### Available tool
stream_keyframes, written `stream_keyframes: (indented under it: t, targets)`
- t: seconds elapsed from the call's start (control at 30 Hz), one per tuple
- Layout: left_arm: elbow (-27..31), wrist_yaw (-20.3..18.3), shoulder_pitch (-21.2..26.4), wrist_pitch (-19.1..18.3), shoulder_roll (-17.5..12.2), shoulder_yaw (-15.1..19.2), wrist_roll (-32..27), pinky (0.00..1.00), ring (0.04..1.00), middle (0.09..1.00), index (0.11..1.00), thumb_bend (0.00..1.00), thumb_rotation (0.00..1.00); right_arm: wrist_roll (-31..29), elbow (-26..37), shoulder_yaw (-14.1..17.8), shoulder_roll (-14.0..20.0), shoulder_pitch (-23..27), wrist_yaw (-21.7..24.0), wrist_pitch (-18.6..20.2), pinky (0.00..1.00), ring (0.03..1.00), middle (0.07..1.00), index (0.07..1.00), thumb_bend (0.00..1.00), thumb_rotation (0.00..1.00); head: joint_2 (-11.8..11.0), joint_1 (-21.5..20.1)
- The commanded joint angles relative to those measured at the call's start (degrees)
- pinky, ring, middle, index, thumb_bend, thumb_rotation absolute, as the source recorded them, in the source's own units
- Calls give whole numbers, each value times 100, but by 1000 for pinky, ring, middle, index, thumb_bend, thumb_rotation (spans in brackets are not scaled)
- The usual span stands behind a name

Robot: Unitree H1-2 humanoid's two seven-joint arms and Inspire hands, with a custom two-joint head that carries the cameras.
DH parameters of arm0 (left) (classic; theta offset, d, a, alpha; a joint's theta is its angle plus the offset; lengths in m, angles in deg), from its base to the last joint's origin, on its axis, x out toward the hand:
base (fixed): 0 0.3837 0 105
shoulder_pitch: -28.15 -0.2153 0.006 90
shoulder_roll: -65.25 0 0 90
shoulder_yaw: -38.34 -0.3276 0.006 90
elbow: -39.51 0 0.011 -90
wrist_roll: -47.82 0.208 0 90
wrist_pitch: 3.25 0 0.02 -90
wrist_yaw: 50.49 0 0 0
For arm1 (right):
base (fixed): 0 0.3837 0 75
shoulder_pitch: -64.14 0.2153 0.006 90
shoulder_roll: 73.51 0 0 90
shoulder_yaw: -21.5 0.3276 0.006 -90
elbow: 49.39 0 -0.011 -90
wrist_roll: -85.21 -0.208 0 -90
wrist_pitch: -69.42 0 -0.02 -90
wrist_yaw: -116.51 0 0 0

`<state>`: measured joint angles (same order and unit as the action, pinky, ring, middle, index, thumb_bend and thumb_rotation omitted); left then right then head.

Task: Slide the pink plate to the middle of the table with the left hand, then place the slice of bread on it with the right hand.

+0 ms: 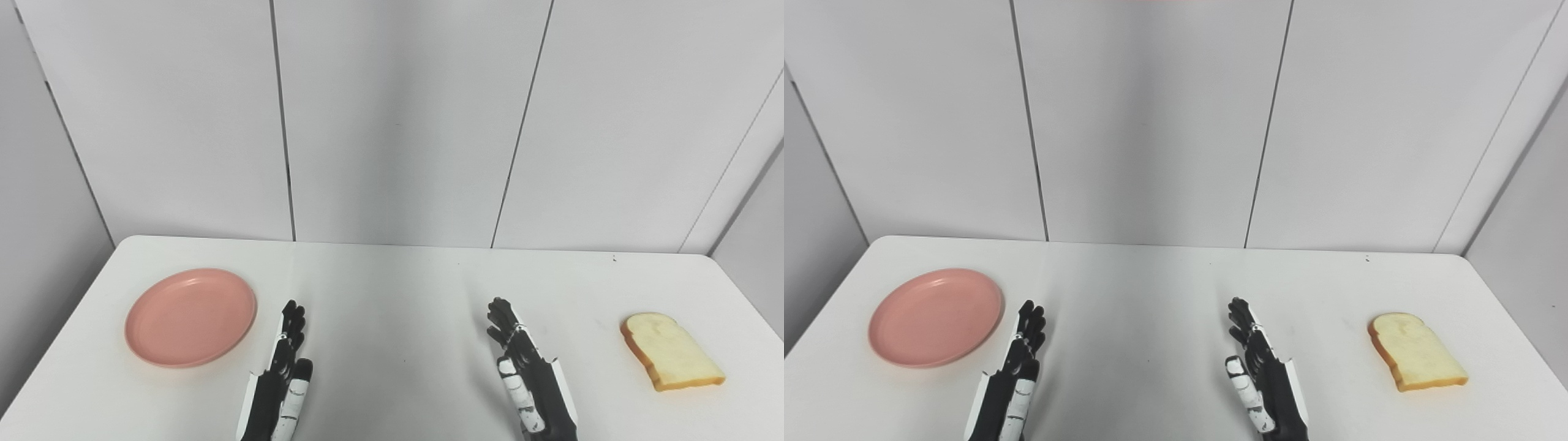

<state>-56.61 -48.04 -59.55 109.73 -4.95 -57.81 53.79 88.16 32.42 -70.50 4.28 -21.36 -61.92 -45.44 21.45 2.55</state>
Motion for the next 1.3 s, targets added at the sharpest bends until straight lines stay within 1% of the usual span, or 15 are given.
stream_keyframes:
  t: [0.0,0.1,0.23,0.37,0.5,0.57,0.63,0.67,0.73,0.87,0.93,1.0,1.07,1.13,1.27]
  targets:
    - [-50,-182,-127,88,-24,-8,-395,1000,1000,1000,1000,735,912,223,-547,-55,126,-365,-156,-204,904,929,928,911,690,893,8,2]
    - [309,-295,-88,-36,-39,46,-755,1000,1000,1000,1000,779,905,368,-540,-168,193,-340,-325,-205,893,923,925,897,643,885,29,15]
    - [634,-353,92,-110,-121,198,-1023,1000,1000,1000,1000,811,921,380,-562,-256,233,-318,-437,-204,893,922,925,896,636,879,23,24]
    - [770,-317,502,-92,-369,525,-1095,1000,999,999,1000,864,935,351,-590,-311,266,-307,-496,-203,893,923,927,898,632,889,-4,71]
    - [457,-381,916,86,-659,859,-1368,1000,989,989,992,920,896,325,-608,-339,280,-296,-529,-204,899,928,930,910,631,892,-3,79]
    - [271,-453,1093,199,-810,979,-1511,1000,972,971,930,937,890,323,-609,-342,276,-297,-536,-205,903,930,933,916,633,894,-2,78]
    - [-98,-604,1466,348,-1064,1268,-1767,997,952,937,823,969,876,332,-591,-347,269,-307,-547,-206,906,932,934,917,636,889,18,74]
    - [-157,-582,1642,377,-1179,1388,-1794,997,951,935,817,971,875,346,-579,-352,269,-313,-557,-206,906,932,934,917,636,889,24,68]
    - [-121,-519,1839,357,-1310,1544,-1778,939,914,901,829,964,906,361,-562,-367,279,-320,-572,-206,905,930,932,917,629,879,29,69]
    - [-95,-452,2062,289,-1505,1767,-1779,909,863,833,784,962,880,350,-540,-382,297,-327,-575,-206,903,928,930,915,610,864,54,86]
    - [-260,-500,2184,357,-1664,1883,-1804,887,843,814,758,968,863,344,-541,-377,297,-330,-575,-206,903,927,929,912,608,861,58,91]
    - [-441,-504,2296,390,-1779,2026,-1818,821,818,785,736,963,855,347,-536,-386,307,-331,-574,-206,905,927,929,913,597,859,58,91]
    - [-665,-485,2428,391,-1902,2205,-1744,782,797,751,706,923,881,332,-534,-388,309,-332,-571,-205,907,928,930,914,600,857,91,95]
    - [-910,-547,2572,391,-2024,2373,-1809,756,783,746,695,918,879,323,-539,-378,302,-336,-571,-205,907,928,930,913,611,858,98,92]
    - [-1093,-386,2733,305,-2103,2539,-1989,676,744,725,690,919,863,276,-524,-353,281,-338,-544,-206,908,929,930,911,627,854,146,73]
